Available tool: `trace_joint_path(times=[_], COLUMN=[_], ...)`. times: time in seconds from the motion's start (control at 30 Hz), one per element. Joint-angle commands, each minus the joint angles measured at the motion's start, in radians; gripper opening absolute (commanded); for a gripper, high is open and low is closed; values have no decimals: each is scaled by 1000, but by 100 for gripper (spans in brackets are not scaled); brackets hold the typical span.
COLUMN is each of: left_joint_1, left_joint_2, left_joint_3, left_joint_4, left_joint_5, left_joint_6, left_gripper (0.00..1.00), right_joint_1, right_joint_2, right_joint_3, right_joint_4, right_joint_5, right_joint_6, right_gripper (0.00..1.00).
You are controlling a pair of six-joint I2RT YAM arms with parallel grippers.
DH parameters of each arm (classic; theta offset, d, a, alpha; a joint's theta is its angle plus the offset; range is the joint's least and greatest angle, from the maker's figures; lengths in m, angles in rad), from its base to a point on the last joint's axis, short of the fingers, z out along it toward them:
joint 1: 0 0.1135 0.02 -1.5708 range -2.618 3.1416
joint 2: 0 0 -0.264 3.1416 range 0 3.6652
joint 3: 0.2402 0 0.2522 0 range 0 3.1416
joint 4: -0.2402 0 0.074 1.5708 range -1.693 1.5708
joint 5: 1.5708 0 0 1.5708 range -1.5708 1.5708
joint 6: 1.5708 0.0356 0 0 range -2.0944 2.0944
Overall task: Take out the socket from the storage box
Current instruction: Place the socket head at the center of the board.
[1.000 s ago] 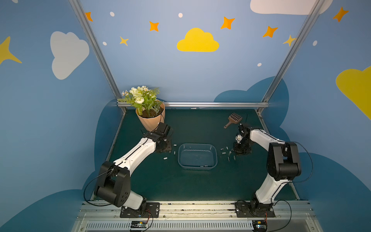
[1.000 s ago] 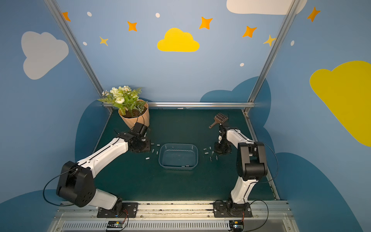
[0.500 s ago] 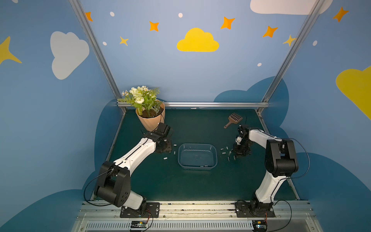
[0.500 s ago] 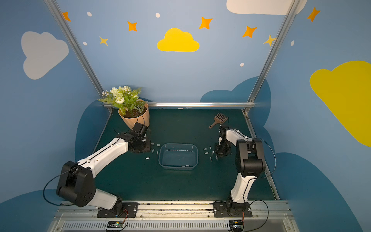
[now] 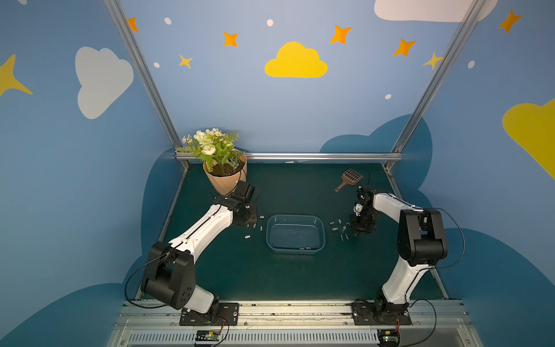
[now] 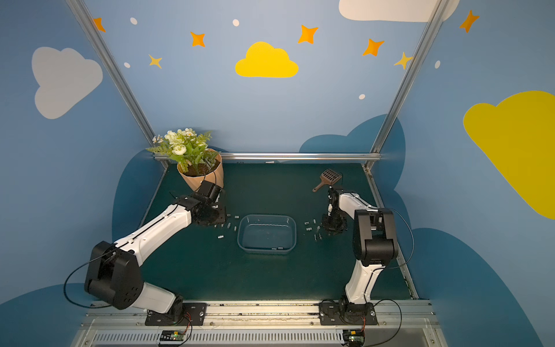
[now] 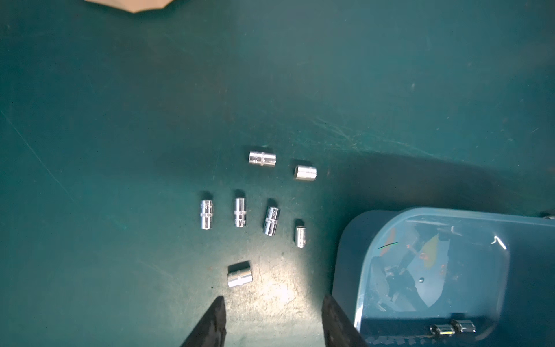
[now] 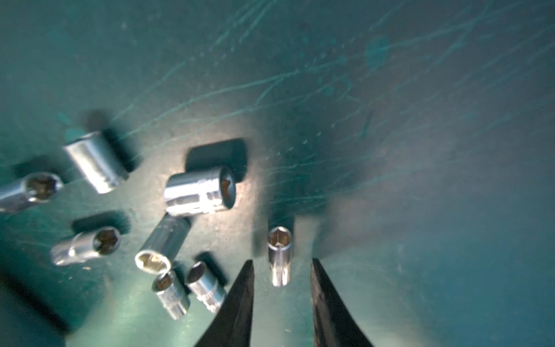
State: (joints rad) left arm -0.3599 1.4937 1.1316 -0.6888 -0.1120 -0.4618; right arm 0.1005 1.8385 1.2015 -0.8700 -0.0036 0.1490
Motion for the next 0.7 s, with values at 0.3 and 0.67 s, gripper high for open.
trace_joint_path(times=[0.3,0.67], left_joint_1=[5,30], left_joint_2=[15,68], left_joint_3=[33,146], left_joint_4=[-12,12], left_joint_5=[-15,-16], left_joint_6=[23,102], left_gripper=[53,54], right_joint_1=[12,193], right_joint_2=[-133,-270], right_joint_3=[70,179], right_joint_4=[-91,-153], right_joint_5=[19,6], right_joint_6=[-15,-27], right_gripper=[33,34])
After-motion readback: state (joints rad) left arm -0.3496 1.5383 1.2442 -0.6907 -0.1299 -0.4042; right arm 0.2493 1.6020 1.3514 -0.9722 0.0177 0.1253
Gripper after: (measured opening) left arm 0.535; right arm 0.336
